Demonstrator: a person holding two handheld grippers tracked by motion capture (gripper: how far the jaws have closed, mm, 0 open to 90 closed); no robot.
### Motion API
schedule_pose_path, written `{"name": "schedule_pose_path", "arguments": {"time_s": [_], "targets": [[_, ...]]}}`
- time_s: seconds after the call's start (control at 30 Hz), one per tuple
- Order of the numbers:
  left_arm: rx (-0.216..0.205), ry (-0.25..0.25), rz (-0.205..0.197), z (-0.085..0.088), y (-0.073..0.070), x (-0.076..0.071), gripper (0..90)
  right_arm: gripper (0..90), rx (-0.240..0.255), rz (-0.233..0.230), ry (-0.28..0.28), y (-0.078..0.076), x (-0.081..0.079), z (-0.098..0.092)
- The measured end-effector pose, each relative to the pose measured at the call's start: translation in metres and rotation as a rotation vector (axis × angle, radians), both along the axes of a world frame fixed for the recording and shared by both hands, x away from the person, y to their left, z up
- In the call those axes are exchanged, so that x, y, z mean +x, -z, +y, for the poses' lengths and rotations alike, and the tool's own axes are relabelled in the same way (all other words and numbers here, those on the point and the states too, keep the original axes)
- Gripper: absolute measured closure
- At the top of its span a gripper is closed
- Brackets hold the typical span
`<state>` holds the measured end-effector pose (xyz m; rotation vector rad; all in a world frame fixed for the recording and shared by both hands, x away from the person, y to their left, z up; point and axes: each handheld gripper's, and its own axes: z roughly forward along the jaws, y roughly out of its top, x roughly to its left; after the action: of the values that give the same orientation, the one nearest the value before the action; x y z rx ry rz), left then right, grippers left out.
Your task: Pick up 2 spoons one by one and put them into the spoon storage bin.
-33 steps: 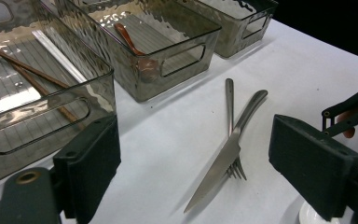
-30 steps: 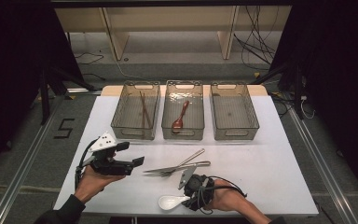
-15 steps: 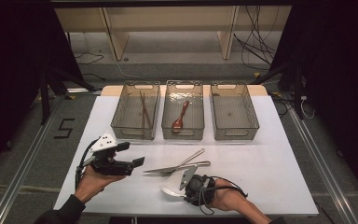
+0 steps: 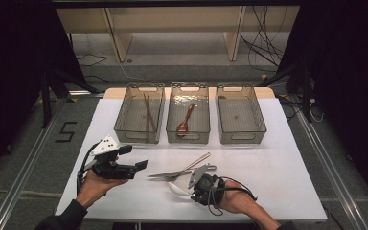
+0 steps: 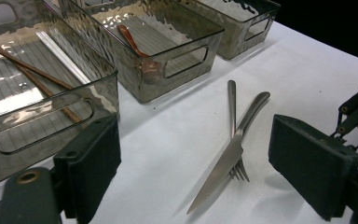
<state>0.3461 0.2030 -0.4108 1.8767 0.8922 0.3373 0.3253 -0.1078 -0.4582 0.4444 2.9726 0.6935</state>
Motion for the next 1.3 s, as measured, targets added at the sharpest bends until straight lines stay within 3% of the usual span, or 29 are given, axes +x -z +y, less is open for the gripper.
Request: {"name": "schedule_pose_path", "arguments": {"time_s": [0.43,0.67,0.9,1.3], "targets": [[-0.013,-0.019,-0.016,0.003,0.000,0.001,16.4,86.5,0.137,-0.063,0.152,-0.031,0.025,-0.028],[-0.021,-0.023,-0.020,0.004,0.000,0.002,16.1,86.4,0.216,-0.115,0.260,-0.053,0.053,-0.041],[-0.021,-0.023,-0.022,0.004,0.001,0.002,16.0,86.4,0.259,-0.148,0.332,-0.068,0.080,-0.041],[-0.032,-0.022,-0.039,0.006,0.000,0.001,15.9,86.4,0.290,-0.156,0.424,-0.081,0.121,-0.028]]}}
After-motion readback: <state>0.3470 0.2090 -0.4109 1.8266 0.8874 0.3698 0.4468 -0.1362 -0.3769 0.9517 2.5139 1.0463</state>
